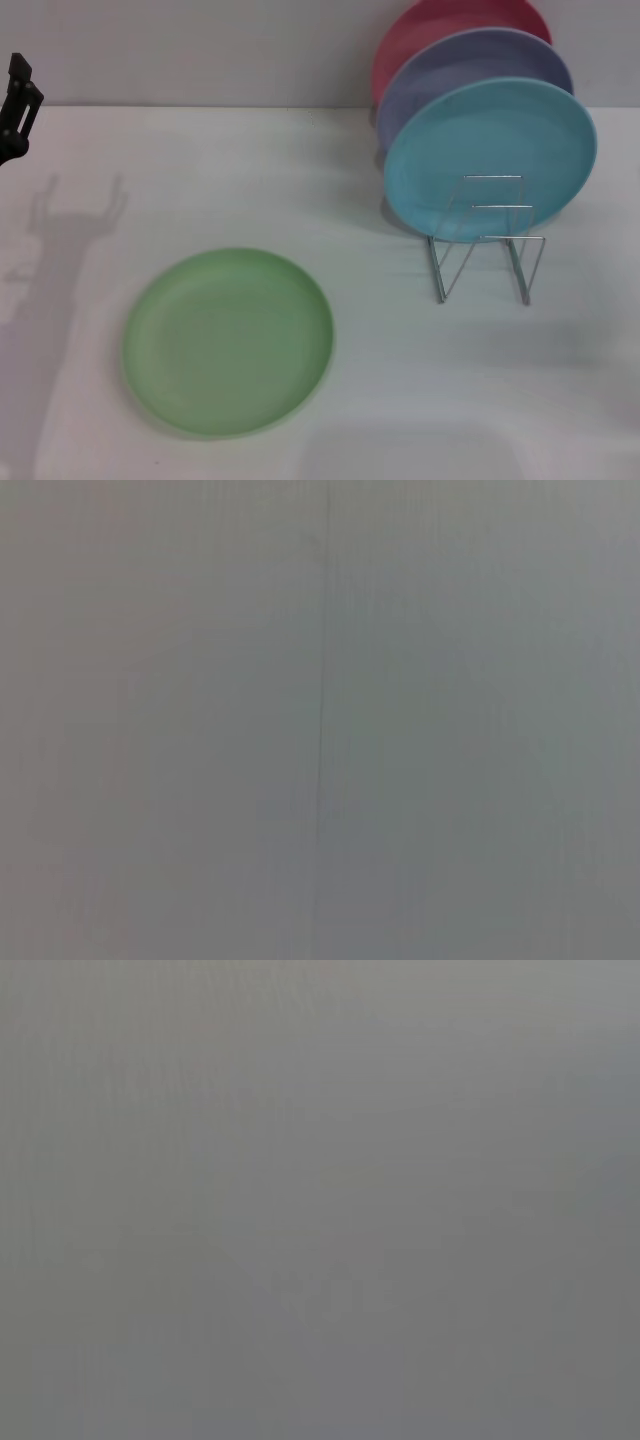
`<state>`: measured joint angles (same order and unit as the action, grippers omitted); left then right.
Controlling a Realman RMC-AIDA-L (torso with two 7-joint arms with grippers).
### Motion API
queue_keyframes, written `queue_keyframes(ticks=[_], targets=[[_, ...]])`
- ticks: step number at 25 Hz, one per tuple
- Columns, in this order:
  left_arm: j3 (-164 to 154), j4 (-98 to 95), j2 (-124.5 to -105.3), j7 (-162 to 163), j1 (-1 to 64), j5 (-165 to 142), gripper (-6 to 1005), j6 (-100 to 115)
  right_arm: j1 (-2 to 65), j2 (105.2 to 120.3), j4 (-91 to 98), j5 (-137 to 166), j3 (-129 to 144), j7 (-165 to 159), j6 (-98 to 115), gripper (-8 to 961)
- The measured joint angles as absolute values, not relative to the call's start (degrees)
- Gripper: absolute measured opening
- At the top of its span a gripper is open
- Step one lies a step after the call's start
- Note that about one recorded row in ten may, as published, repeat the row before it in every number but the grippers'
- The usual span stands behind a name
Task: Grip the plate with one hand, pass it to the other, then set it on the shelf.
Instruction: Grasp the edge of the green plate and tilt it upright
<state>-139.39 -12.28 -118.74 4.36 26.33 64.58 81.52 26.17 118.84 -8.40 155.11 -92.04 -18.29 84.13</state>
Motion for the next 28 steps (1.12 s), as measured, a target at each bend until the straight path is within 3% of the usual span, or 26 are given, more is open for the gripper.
queue_keyframes(ticks=[16,21,28], targets=[[-139.0,-12.6,-118.65,1.8,27.3,64.5,856,75.3,25.8,118.99,-8.4,155.8,-91.5,-18.3,84.3,625],[-130.7,-14.5,-118.33,-6.2,31.2,64.5,855,57.1,25.9,119.0,-8.4,156.1,-91.5,-18.3,84.3,625],[-118.3,-27.3,-116.64,-14.7,31.2,60.4,854,37.0,25.9,119.0,-8.3,156.1,-91.5,-18.3,84.3,625]])
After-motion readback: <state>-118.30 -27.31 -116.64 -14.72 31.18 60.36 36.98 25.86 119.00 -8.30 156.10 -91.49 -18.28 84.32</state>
